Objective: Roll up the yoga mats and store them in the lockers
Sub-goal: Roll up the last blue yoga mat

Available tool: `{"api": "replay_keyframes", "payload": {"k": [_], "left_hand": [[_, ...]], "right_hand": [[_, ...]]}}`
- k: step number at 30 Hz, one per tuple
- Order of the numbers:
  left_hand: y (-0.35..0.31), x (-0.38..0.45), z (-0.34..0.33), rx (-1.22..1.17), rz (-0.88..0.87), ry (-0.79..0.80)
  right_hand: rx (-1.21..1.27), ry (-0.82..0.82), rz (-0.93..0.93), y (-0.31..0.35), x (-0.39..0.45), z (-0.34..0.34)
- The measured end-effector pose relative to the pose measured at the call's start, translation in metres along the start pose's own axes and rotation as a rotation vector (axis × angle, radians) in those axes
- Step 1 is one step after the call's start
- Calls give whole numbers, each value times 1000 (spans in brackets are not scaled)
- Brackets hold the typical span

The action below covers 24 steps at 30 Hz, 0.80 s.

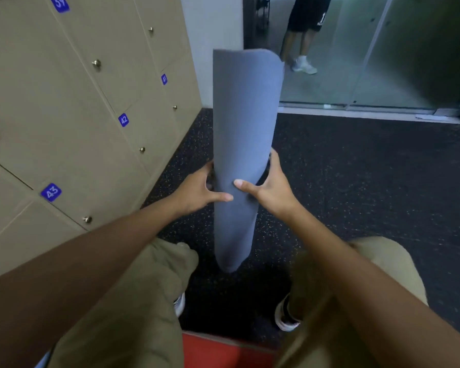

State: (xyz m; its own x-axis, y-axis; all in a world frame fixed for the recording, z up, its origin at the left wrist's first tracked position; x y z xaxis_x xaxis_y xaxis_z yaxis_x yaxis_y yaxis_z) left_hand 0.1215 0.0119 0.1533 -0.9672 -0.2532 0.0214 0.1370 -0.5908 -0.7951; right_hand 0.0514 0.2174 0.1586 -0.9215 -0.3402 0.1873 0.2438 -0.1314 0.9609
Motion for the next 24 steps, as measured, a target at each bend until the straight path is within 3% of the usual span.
{"api": "replay_keyframes", "payload": {"k": [7,14,20,24], "left_hand": [[49,-21,-20,43,132,-10],[41,-26,-4,-43,97,-126],[-37,-6,52,-142,-163,-267],[-98,14,81,156,-385,-236]], "right_hand": [[-23,168,-66,-55,-12,-25],[-5,211,-120,-69,-4,-28],[5,226,-147,-73,0,-33],[22,224,-154,-72,1,-33]]}}
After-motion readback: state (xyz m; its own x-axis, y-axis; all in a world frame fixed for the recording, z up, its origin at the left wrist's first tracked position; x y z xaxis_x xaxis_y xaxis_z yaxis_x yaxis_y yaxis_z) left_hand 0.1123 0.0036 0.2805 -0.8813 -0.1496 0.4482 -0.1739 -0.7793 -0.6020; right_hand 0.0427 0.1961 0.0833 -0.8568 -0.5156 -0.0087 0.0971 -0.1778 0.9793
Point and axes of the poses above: each hand's wrist, its own x-axis towards the middle knuckle, its own z-axis out of the back of the hand, y = z × x, the point moved 1 cm from there along x, towards the middle knuckle, and after that the axes turned 10 degrees about -y, right-handed, at the moved point
